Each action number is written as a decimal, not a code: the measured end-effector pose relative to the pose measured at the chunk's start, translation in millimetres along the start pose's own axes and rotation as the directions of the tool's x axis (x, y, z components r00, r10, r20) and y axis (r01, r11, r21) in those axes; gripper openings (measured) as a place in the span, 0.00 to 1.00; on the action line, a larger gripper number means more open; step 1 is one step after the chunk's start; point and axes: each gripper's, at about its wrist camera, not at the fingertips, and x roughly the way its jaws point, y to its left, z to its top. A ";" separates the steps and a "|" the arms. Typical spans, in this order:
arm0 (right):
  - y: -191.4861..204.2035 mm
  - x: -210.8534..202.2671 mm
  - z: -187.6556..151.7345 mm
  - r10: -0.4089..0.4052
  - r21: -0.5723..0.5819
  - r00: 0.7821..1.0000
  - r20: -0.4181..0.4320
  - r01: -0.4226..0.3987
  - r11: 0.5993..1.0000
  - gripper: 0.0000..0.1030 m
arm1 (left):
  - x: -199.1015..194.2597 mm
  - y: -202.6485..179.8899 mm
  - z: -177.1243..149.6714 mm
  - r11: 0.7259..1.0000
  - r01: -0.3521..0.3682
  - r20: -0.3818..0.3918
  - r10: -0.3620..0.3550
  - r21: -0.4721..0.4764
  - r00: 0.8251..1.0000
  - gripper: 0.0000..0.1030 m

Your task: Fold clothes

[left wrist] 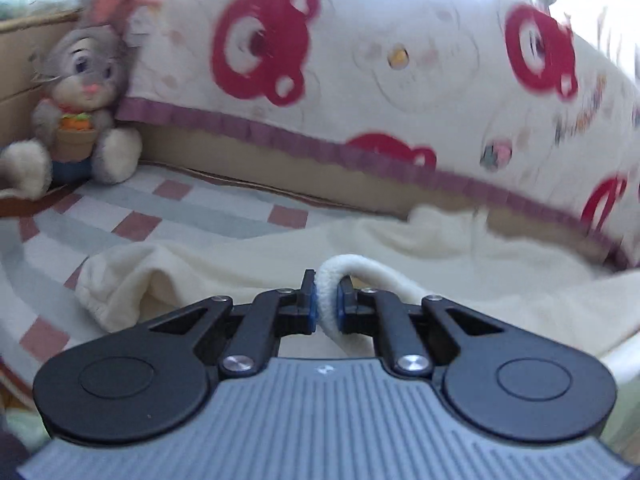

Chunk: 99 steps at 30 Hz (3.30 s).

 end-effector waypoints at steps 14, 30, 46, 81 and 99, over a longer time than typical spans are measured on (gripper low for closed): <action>-12.2 28.3 -58.9 0.113 0.002 0.952 -0.285 -0.117 0.993 0.11 | -2.6 -14.4 -83.9 0.991 -0.093 -0.299 0.119 0.101 0.947 0.38; 4.6 40.0 -76.5 0.052 -0.122 0.923 -0.380 -0.106 0.987 0.30 | -8.4 -72.0 -101.7 0.864 0.007 -0.279 0.155 0.503 0.948 0.40; -16.4 39.6 -73.0 0.101 -0.006 0.921 -0.377 -0.112 0.994 0.11 | 0.4 -15.7 -59.7 0.997 -0.020 -0.196 0.035 0.080 0.980 0.12; 3.6 116.9 -80.7 0.013 -0.370 0.701 -0.713 -0.393 0.842 0.59 | 23.0 -40.2 -42.2 0.905 0.072 -0.298 0.062 0.419 0.953 0.02; 10.8 94.7 -39.8 0.062 -0.398 0.913 -0.403 -0.236 0.886 0.12 | -3.2 -40.2 -80.8 0.799 0.329 -0.453 -0.081 0.503 0.888 0.62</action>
